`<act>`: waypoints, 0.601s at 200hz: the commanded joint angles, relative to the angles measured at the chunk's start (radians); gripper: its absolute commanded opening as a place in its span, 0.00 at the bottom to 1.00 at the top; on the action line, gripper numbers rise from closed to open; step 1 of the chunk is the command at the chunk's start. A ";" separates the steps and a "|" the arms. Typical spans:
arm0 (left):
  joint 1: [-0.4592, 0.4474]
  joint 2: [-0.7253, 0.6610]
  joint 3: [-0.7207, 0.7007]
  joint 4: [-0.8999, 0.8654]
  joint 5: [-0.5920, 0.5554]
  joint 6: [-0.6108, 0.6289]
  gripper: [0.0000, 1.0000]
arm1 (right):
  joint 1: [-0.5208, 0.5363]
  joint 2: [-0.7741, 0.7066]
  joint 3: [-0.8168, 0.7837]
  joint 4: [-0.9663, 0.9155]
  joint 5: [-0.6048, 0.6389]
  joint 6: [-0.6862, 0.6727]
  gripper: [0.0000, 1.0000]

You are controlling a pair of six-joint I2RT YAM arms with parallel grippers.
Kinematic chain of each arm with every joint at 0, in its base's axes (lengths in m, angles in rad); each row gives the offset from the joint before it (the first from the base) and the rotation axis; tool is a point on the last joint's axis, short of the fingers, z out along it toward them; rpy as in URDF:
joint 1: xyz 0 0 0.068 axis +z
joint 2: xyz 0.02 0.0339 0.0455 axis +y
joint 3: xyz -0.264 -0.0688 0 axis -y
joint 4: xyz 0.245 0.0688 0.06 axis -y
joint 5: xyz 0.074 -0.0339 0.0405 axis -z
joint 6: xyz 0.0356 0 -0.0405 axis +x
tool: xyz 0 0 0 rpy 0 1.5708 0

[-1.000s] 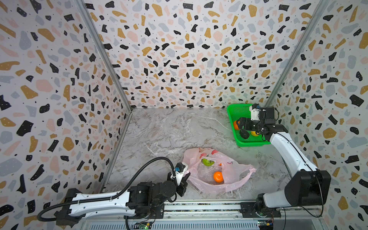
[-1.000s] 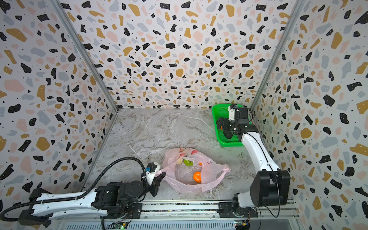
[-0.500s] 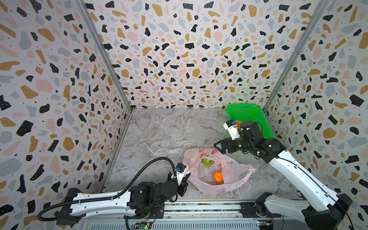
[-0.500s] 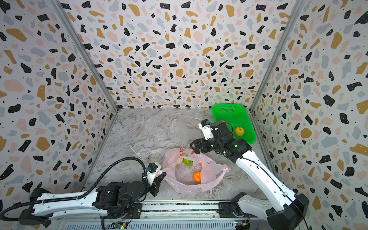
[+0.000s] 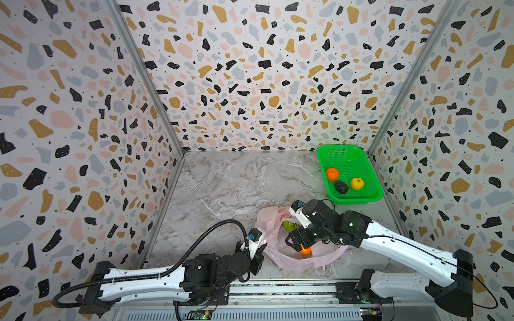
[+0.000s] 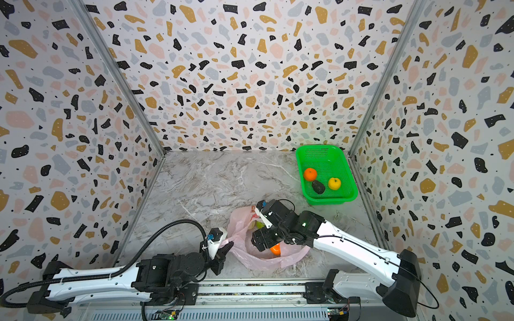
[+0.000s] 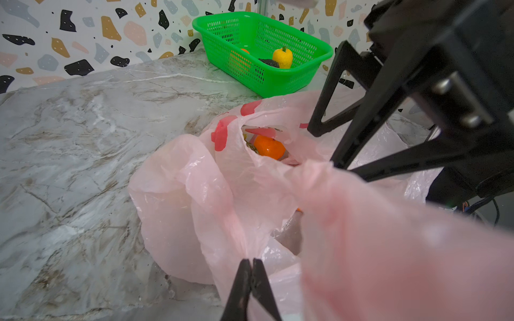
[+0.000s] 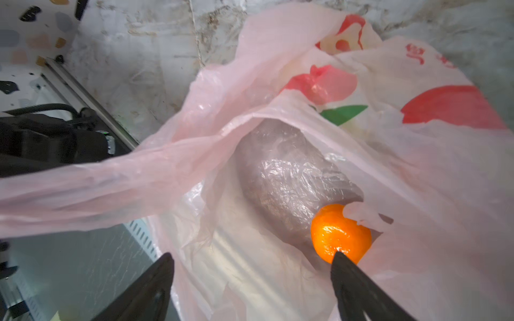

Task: Untie the knot of the plastic bag and take out the fruit
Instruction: Pick up the fruit from the plastic bag.

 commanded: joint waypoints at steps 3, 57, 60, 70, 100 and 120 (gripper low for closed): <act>-0.004 -0.005 0.004 0.038 0.004 0.013 0.00 | 0.033 0.022 -0.006 -0.022 0.085 0.051 0.85; -0.004 0.017 0.013 0.039 0.019 0.028 0.00 | 0.045 0.105 -0.063 -0.023 0.117 0.066 0.87; -0.004 0.019 0.014 0.041 0.022 0.029 0.00 | 0.045 0.110 -0.067 -0.027 0.119 0.069 0.87; -0.004 0.029 0.018 0.041 0.028 0.035 0.00 | 0.045 0.118 -0.090 -0.034 0.132 0.076 0.90; -0.004 0.051 0.026 0.048 0.053 0.049 0.00 | 0.045 0.109 -0.159 -0.022 0.179 0.103 0.95; -0.004 0.060 0.030 0.048 0.062 0.056 0.00 | 0.045 0.105 -0.187 -0.011 0.216 0.110 0.96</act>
